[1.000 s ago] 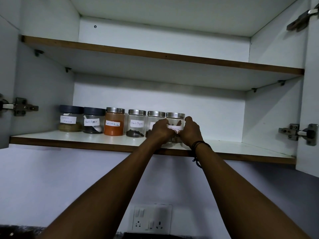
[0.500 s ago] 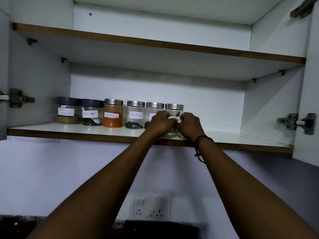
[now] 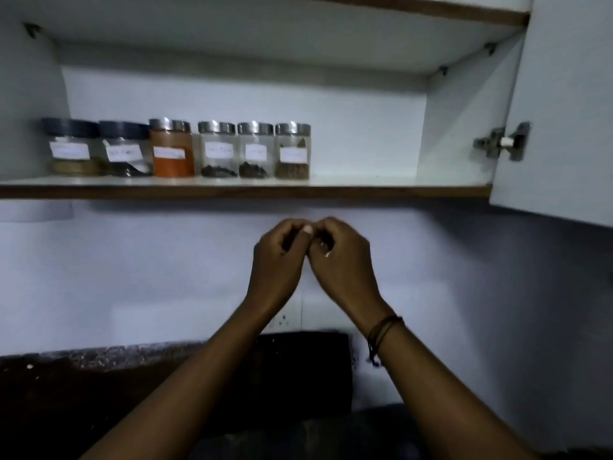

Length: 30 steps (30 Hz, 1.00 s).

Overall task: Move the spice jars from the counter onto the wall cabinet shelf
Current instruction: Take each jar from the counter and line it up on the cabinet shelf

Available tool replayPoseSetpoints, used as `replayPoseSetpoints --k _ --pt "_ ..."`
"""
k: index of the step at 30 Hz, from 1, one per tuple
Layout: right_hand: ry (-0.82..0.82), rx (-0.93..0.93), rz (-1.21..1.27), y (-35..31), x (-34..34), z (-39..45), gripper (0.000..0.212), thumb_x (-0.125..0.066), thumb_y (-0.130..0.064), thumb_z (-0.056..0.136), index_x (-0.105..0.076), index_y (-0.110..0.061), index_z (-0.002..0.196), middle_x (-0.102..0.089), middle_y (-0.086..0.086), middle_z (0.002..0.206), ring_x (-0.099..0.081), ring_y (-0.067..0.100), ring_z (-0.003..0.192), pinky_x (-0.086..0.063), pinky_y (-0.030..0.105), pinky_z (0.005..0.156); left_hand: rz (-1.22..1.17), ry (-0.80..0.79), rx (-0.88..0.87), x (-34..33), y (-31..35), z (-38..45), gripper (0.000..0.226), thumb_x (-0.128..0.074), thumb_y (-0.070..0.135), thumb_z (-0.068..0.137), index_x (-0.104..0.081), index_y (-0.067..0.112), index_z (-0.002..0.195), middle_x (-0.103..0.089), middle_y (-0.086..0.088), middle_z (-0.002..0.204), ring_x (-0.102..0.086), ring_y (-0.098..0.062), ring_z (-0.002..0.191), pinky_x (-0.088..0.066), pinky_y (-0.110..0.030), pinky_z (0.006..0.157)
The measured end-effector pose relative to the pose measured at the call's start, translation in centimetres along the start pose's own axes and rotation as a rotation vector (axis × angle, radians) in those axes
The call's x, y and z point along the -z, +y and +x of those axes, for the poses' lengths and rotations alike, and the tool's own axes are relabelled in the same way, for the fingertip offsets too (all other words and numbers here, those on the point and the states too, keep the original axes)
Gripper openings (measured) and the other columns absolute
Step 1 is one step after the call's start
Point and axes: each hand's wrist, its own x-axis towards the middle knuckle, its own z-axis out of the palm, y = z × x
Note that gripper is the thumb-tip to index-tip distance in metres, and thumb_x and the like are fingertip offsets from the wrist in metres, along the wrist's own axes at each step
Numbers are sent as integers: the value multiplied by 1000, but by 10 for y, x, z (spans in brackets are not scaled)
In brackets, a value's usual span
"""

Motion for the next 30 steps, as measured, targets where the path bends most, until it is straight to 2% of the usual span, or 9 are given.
replayPoseSetpoints --k 4,7,11,14,17,21,24,26,30 --pt "-89 -259 -7 46 -11 -117 15 -54 -15 89 -64 -25 97 -64 -9 92 -58 5 82 -42 7 71 14 -171 162 -26 -52 -94 21 -54 18 100 -74 23 101 -76 10 94 -71 -5 93 -54 -21 84" --pt "-128 -402 -45 76 -15 -192 21 -52 -13 84 -66 -23 96 -67 -3 90 -58 6 79 -37 3 69 67 -284 263 -45 -91 -160 22 -54 11 99 -74 15 105 -76 5 101 -69 -8 98 -53 -23 89" --pt "-244 -585 -60 99 -8 -260 29 -38 -34 78 -61 -28 94 -65 -3 94 -62 12 85 -50 24 73 131 -397 321 -62 -123 -221 21 -54 8 98 -73 9 106 -74 -2 102 -67 -12 96 -48 -19 86" --pt "-280 -672 -103 112 1 -305 22 -48 -22 80 -60 -25 98 -64 -5 97 -61 10 91 -48 17 77 185 -503 316 -76 -140 -260 22 -54 4 97 -73 7 107 -74 -7 104 -66 -14 96 -48 -23 86" --pt "-390 -756 -265 125 10 -350 24 -58 -14 84 -61 -14 108 -64 9 110 -62 25 103 -52 39 90 260 -607 302 -88 -151 -297 26 -55 -1 93 -72 4 111 -74 -11 110 -65 -15 100 -44 -18 86" --pt "-525 -876 -444 132 21 -394 46 -54 -39 76 -57 -19 117 -54 13 122 -54 37 111 -49 49 94 301 -744 275 -99 -162 -331 25 -56 -4 90 -73 0 108 -73 -17 109 -68 -29 101 -45 -29 89" --pt "-535 -928 -506 139 22 -415 71 -39 -57 63 -49 -24 126 -48 15 122 -51 42 108 -48 51 91 306 -731 239 -105 -168 -344 21 -60 -8 85 -74 -1 98 -73 -17 101 -66 -28 95 -37 -14 89" --pt "-602 -1004 -514 144 21 -422 70 -43 -59 66 -42 -27 129 -42 13 128 -49 39 113 -47 52 93 323 -694 267 -109 -174 -349 19 -63 -6 84 -74 4 97 -71 -8 94 -62 -18 90 -33 -6 86" --pt "-597 -1006 -531 154 17 -434 67 -54 -55 79 -32 -30 137 -45 14 132 -49 38 119 -43 53 99 379 -740 392 -118 -193 -358 24 -61 1 89 -67 3 112 -66 -16 116 -60 -27 111 -43 -30 96"
